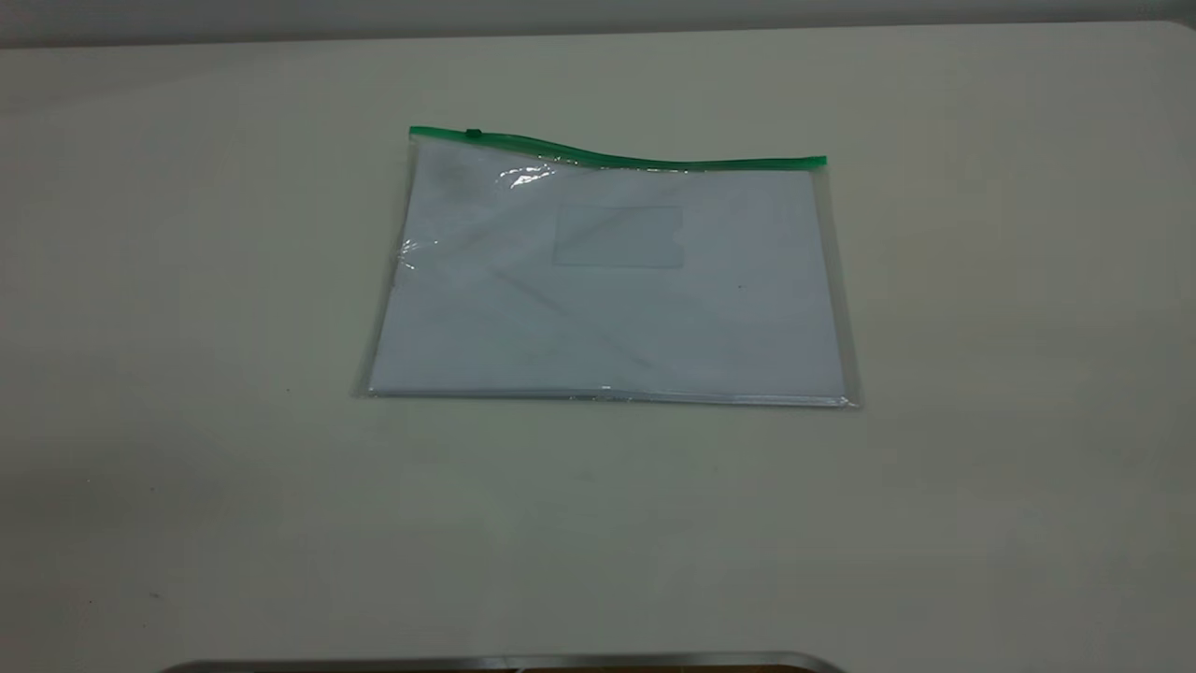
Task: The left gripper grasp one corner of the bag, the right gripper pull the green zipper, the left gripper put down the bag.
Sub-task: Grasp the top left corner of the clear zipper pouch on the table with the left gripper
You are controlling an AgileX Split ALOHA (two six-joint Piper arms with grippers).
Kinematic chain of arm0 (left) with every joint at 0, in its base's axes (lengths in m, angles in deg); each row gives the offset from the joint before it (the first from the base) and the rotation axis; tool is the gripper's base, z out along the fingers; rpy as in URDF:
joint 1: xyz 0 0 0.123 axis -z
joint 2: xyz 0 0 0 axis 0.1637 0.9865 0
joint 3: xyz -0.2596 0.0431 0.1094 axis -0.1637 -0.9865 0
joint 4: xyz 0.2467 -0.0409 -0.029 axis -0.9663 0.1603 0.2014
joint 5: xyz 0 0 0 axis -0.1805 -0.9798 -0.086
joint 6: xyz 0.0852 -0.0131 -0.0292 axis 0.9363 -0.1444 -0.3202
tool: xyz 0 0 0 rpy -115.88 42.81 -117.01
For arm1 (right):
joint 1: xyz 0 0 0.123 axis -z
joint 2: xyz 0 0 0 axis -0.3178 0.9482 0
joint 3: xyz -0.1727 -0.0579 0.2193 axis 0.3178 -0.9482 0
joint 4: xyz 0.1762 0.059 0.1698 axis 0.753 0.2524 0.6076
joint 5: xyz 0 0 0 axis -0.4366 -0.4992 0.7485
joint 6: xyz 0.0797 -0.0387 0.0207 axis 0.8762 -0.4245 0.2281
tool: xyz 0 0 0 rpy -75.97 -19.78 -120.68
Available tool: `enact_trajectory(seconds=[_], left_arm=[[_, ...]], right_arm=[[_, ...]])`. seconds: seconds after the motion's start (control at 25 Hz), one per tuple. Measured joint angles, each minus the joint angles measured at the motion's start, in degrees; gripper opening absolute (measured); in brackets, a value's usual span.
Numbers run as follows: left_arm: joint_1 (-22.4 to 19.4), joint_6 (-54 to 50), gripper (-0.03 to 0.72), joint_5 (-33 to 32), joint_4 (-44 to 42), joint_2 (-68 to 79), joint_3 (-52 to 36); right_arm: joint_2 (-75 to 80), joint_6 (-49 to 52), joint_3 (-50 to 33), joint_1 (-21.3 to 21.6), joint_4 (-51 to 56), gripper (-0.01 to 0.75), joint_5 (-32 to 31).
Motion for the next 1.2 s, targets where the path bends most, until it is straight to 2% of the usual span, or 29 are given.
enact_trajectory(seconds=[0.28, 0.36, 0.48, 0.64, 0.8, 0.96, 1.08, 1.2], left_arm=[[0.0, -2.69, 0.45, 1.12, -0.12, 0.31, 0.5], [0.0, -5.32, 0.45, 2.49, 0.13, 2.87, 1.76], [0.0, -6.29, 0.45, 6.11, 2.65, 10.65, 3.93], [0.0, -1.56, 0.457, 14.07, 3.91, 24.72, 6.06], [0.0, 4.15, 0.5, 21.69, 4.07, 38.54, 7.04], [0.0, 6.26, 0.523, 28.68, 5.42, 52.61, 8.5], [0.0, 7.04, 0.523, 33.49, 5.48, 63.65, 11.49], [0.0, 8.9, 0.524, 35.33, 5.59, 74.34, 15.79]], right_arm=[[0.0, -0.96, 0.2, 0.0, 1.43, 0.402, 1.46], [1.48, -2.97, 0.81, 0.0, 6.03, 0.402, 3.33], [8.21, -9.38, 1.01, 0.0, 16.76, 0.402, 10.04], [23.49, -21.79, 1.04, 0.0, 25.72, 0.43, 17.66], [38.56, -35.52, 1.04, 0.0, 33.06, 0.487, 25.79], [52.23, -52.6, 1.04, 0.0, 48.31, 0.501, 34.67], [62.82, -66.81, 2.22, 0.0, 61.47, 0.503, 36.68], [72.37, -80.58, 5.43, 0.0, 73.3, 0.505, 36.7]])
